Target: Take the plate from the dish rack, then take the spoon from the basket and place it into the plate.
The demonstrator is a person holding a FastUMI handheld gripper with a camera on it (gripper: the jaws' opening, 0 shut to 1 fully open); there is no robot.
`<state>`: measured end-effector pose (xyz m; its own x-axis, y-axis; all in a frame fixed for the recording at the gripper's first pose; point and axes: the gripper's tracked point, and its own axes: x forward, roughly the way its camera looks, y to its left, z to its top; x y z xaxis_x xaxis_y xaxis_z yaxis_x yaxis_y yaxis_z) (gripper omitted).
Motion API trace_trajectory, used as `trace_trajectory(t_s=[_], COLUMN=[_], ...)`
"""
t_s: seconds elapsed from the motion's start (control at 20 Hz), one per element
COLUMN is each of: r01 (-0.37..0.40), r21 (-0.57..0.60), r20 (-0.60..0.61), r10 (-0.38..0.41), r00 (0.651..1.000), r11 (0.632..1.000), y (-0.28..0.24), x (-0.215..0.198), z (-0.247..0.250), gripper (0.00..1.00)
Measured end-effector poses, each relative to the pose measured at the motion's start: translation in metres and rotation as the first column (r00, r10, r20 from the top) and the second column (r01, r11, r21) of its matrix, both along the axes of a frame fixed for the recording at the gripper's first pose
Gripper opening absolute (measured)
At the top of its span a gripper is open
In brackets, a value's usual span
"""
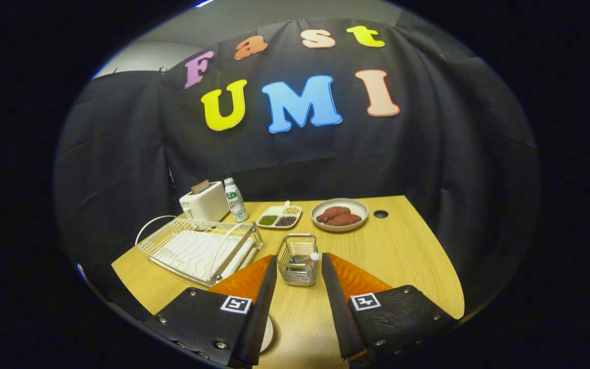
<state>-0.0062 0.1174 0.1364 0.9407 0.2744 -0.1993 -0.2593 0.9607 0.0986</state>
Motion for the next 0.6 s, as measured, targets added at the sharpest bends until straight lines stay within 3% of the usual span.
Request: trace_trajectory(t_s=[0.3, 0.6], r01=[0.046, 0.078], r21=[-0.045, -0.052], r20=[0.274, 0.263], r10=[-0.032, -0.062], r00=[0.961, 0.963], r11=[0.998, 0.996], y=[-0.006, 0.003], x=[0.024, 0.07], z=[0.018, -0.041], gripper=[0.56, 0.62])
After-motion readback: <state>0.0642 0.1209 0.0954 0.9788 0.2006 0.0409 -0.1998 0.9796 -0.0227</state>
